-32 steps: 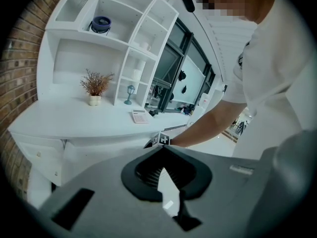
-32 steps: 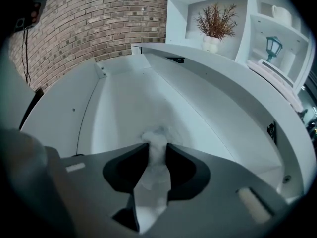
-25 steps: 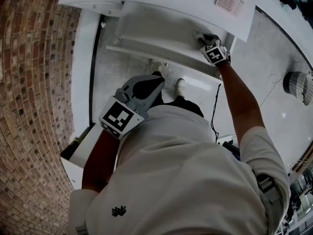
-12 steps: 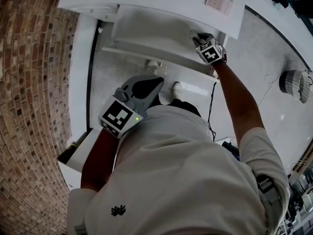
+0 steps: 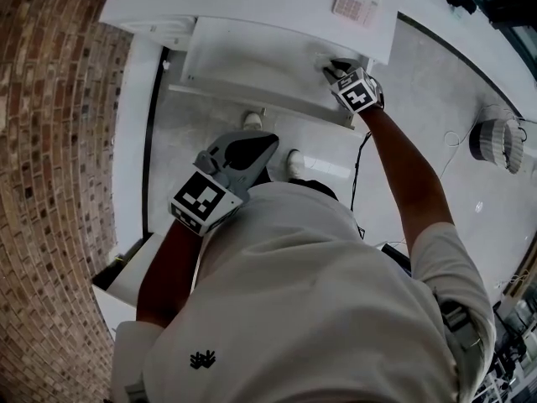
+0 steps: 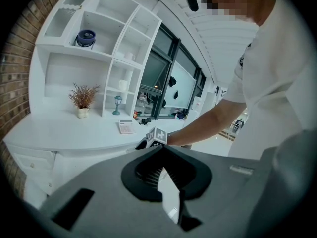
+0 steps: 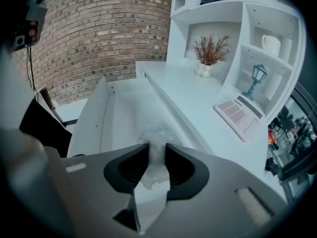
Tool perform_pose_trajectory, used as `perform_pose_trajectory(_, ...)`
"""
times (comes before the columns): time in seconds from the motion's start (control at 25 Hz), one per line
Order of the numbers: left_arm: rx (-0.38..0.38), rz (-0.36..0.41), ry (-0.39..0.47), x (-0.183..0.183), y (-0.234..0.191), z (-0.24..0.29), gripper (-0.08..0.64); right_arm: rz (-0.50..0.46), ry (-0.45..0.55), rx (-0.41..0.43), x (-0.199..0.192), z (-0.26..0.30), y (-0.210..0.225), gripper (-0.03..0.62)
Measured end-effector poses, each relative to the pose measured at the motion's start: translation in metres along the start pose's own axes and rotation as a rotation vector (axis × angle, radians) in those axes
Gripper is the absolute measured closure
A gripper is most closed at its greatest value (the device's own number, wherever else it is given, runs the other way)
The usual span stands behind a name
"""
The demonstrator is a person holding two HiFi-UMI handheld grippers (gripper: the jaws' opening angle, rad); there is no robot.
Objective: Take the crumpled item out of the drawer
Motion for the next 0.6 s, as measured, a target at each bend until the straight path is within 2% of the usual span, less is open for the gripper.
perform_pose_trajectory(0.24,0.002,0.009,0.016,-0.004,0.021,-0.004,0.554,0.002,0.035,0.014,0.004,-0.031,-0.009,0.476)
perform_pose_trajectory(0.6,0.009,0.024,0.042,-0.011,0.052,-0.004,0.554,-0.043,0.098,0.031,0.022,-0.081,-0.029,0.477)
Point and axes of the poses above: the fingertips, and each gripper's own axes: z forward along the fingers, y to its right, x out of its top, the point moved 8 cm from there along -z, backward along the fingers, and after that the axes turned 5 degrees about -z, right-handed, at the moved point
